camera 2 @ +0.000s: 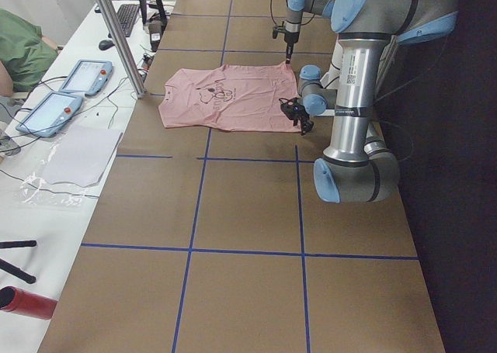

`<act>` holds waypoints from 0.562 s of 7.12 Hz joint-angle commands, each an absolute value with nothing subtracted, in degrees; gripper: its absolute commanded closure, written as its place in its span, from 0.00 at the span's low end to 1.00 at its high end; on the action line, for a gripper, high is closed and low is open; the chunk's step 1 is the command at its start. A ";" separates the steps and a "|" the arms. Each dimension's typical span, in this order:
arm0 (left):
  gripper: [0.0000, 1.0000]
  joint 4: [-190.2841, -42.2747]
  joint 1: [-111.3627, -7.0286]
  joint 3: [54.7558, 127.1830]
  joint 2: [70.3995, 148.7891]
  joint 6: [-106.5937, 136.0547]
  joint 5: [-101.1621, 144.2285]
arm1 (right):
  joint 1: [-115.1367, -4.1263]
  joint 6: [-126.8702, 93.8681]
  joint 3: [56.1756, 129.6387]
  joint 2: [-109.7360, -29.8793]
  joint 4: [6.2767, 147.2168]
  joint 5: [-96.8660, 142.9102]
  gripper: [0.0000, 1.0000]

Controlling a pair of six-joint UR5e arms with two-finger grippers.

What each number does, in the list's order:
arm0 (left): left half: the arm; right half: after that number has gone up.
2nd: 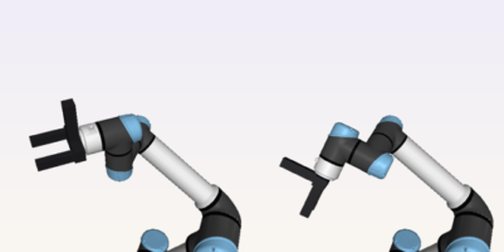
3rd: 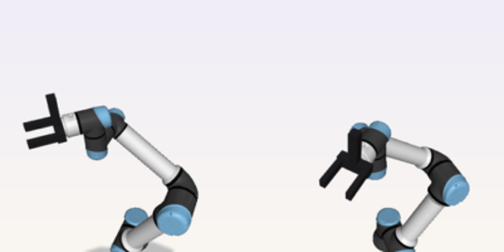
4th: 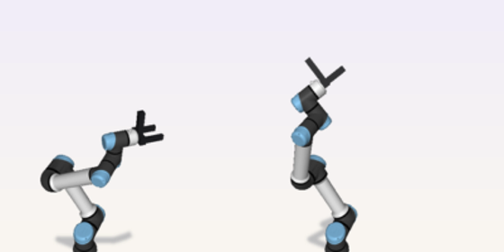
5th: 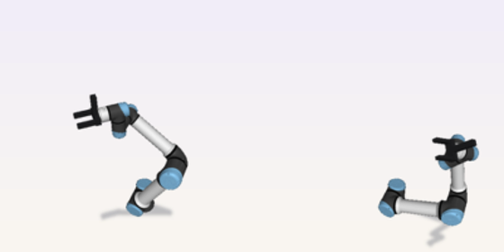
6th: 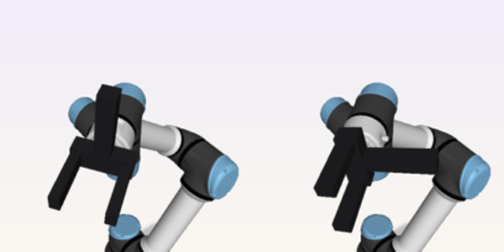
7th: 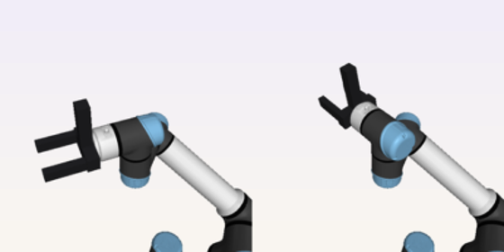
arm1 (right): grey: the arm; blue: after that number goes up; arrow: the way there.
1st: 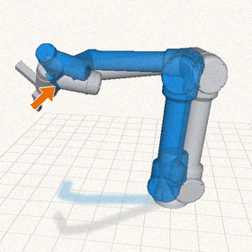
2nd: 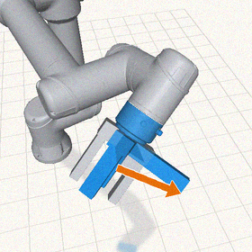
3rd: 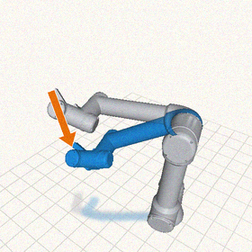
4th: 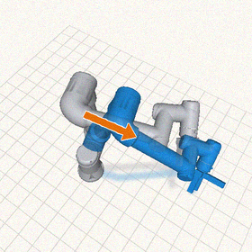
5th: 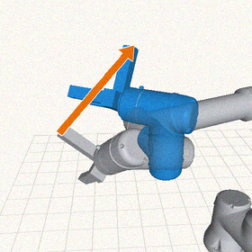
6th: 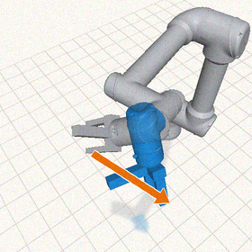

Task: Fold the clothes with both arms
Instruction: 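Grasp both hem corners nearest the robot with left and right grippers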

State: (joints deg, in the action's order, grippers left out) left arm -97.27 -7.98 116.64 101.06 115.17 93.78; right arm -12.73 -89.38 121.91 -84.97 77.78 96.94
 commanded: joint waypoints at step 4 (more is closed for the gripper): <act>1.00 -94.48 -8.26 117.07 101.86 115.22 93.60 | -13.45 -89.12 122.08 -85.25 77.87 98.00 1.00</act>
State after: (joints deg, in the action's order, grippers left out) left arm -94.66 -8.24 116.86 101.67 115.22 93.64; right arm -13.26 -89.23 122.07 -85.22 77.83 97.64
